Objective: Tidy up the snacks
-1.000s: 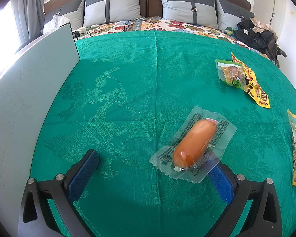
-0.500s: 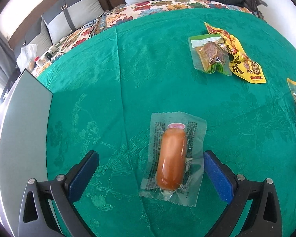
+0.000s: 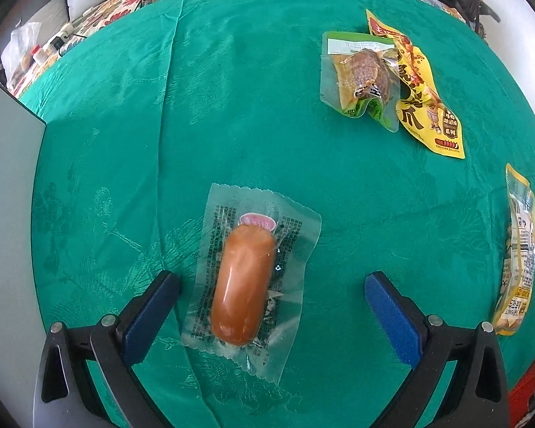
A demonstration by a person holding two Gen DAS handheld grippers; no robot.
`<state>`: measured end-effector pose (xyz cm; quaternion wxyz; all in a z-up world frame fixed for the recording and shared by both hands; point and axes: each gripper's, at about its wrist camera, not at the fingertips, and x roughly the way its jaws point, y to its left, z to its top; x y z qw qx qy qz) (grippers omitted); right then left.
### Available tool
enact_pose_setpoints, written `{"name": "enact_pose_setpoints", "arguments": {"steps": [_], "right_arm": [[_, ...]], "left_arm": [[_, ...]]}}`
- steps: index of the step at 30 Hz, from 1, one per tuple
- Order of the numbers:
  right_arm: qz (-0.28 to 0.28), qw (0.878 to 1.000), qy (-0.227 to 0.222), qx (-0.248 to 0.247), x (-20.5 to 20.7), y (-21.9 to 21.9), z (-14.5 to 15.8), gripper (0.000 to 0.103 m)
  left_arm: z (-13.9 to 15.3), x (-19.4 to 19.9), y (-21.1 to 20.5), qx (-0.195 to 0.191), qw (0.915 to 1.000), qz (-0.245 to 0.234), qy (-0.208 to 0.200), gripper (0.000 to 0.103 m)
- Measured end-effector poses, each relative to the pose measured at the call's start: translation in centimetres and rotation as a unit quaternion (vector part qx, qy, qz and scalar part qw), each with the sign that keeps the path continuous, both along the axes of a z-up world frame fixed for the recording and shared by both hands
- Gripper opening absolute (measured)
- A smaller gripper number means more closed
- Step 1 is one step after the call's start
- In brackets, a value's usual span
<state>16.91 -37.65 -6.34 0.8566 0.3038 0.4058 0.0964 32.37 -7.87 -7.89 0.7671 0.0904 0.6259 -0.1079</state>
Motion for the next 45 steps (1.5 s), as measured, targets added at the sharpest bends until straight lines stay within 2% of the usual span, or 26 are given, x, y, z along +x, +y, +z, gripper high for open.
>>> {"name": "enact_pose_setpoints", "arguments": {"steps": [4,5,7,8,9,11,13,19,21,24,27,28,30,31,33,34,35,36,37,39,40,43,45], "right_arm": [[-0.008,1.0,0.001,0.01,-0.1,-0.7,-0.1,0.081],[-0.009,1.0,0.0,0.012,-0.1,-0.8,0.0,0.081],[-0.012,1.0,-0.002,0.014,-0.2,-1.1,0.1,0.081],[-0.014,1.0,-0.004,0.015,-0.3,-1.2,0.2,0.081],[-0.016,1.0,-0.005,0.015,-0.4,-1.2,0.2,0.081],[-0.021,1.0,-0.004,0.017,-0.5,-1.6,0.2,0.081],[-0.025,1.0,-0.001,0.019,-0.5,-1.8,0.0,0.081],[-0.033,0.998,0.036,0.03,-0.1,-2.6,-1.4,0.081],[-0.018,0.998,0.051,0.036,0.3,-1.9,-1.7,0.081],[0.007,0.997,0.078,0.016,1.6,1.0,-1.7,0.081],[0.005,0.991,0.123,-0.053,3.7,4.7,-1.6,0.082],[-0.007,0.988,0.136,-0.072,4.6,5.8,-1.5,0.09],[-0.028,0.979,0.17,-0.109,6.3,8.0,-1.6,0.095],[-0.029,0.97,0.19,-0.15,7.2,9.3,-1.8,0.099],[-0.007,0.947,0.21,-0.243,8.4,11.7,-2.3,0.099],[0.004,0.941,0.208,-0.265,8.4,12.2,-2.5,0.098],[0.004,0.943,0.196,-0.268,8.0,12.1,-2.2,0.091],[-0.011,0.945,0.187,-0.27,7.3,11.4,-1.9,0.082],[-0.02,0.95,0.178,-0.254,6.5,10.5,-1.5,0.059],[-0.031,0.968,0.175,-0.174,4.7,8.0,-1.3,0.057],[-0.038,0.973,0.175,-0.146,3.7,7.0,-1.1,0.057],[-0.039,0.989,0.13,-0.057,0.6,5.5,0.6,0.057],[-0.022,0.991,0.121,-0.053,-0.8,6.6,1.5,0.057]], "left_arm": [[0.1,0.6,0.1,0.003,0.9999,-0.002,0.01,0.103],[0.2,0.6,0.1,0.002,0.9999,0.003,0.01,0.1],[1.0,0.0,1.0,-0.005,0.9998,0.009,-0.014,0.074],[1.5,-0.3,1.3,-0.01,0.9997,0.012,-0.021,0.046],[1.7,-0.4,1.6,-0.016,0.9996,0.019,-0.016,0.027],[2.3,-1.0,2.5,-0.032,0.9988,0.033,-0.016,0.025],[3.3,-2.2,3.6,-0.045,0.9971,0.05,-0.035,0.023],[4.4,-7.7,7.1,-0.121,0.9864,0.097,-0.055,0.023],[4.4,-9.8,8.4,-0.148,0.9809,0.111,-0.061,0.023],[4.7,-12.7,9.7,-0.187,0.9722,0.121,-0.072,0.023],[5.4,-14.4,10.3,-0.193,0.9693,0.123,-0.09,0.023],[5.7,-15.1,10.6,-0.194,0.9685,0.123,-0.097,0.023],[6.5,-16.2,10.8,-0.195,0.9669,0.122,-0.11,0.023],[7.0,-16.9,11.3,-0.197,0.9658,0.122,-0.117,0.023],[8.1,-18.2,12.0,-0.203,0.9631,0.12,-0.129,0.023],[8.9,-18.9,12.5,-0.206,0.9619,0.117,-0.137,0.023],[9.5,-19.5,12.8,-0.206,0.9612,0.113,-0.145,0.023],[10.2,-20.1,13.1,-0.203,0.9609,0.107,-0.155,0.023],[10.8,-20.8,13.4,-0.199,0.9605,0.101,-0.166,0.023],[11.6,-21.9,14.0,-0.195,0.9589,0.096,-0.182,0.023],[11.8,-22.3,14.2,-0.199,0.9572,0.098,-0.186,0.023],[12.1,-23.3,14.8,-0.223,0.9519,0.102,-0.184,0.023],[12.2,-23.7,15.0,-0.238,0.9493,0.104,-0.178,0.023]]}}
